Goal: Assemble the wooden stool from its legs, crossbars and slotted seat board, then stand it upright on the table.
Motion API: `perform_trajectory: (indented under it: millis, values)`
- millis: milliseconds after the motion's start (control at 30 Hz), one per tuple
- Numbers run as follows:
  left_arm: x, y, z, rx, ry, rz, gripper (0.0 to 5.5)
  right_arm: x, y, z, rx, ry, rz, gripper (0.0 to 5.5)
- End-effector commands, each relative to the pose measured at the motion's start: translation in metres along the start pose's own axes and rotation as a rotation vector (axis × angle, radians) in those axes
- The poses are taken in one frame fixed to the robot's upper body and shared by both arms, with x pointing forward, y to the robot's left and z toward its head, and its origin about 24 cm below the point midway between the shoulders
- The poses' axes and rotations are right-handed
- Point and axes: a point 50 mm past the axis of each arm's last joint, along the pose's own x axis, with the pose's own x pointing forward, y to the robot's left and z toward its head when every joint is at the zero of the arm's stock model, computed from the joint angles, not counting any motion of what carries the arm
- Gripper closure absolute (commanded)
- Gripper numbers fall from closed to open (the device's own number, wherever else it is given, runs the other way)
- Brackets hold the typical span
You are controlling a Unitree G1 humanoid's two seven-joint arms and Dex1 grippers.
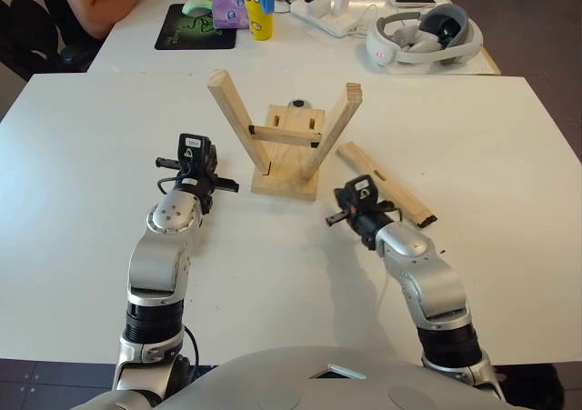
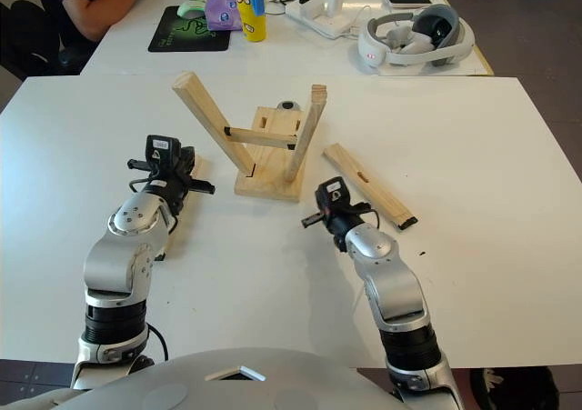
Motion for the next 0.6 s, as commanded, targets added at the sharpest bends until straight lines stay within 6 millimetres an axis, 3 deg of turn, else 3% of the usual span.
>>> perform_trajectory:
  millis: [33,167,333,533,600]
  values:
    - [0.003,0.010,0.014,-0.023,-0.104,0.047,5.48,0.008,0.014,0.017,0.006,-0.105,0.088,5.50]
    - [0.005,0.019,0.025,-0.026,-0.189,0.086,5.48,0.027,0.021,0.020,0.049,-0.147,0.127,5.50]
    - [0.006,0.023,0.040,-0.025,-0.276,0.091,5.48,0.050,0.025,0.010,0.060,-0.135,0.104,5.50]
    - [0.002,0.016,0.081,-0.046,-0.485,-0.012,5.48,0.063,0.020,-0.015,0.078,-0.071,-0.011,5.50]
    - [-0.006,0.018,0.104,-0.055,-0.598,-0.024,5.48,0.063,0.020,-0.025,0.072,-0.017,-0.014,5.50]
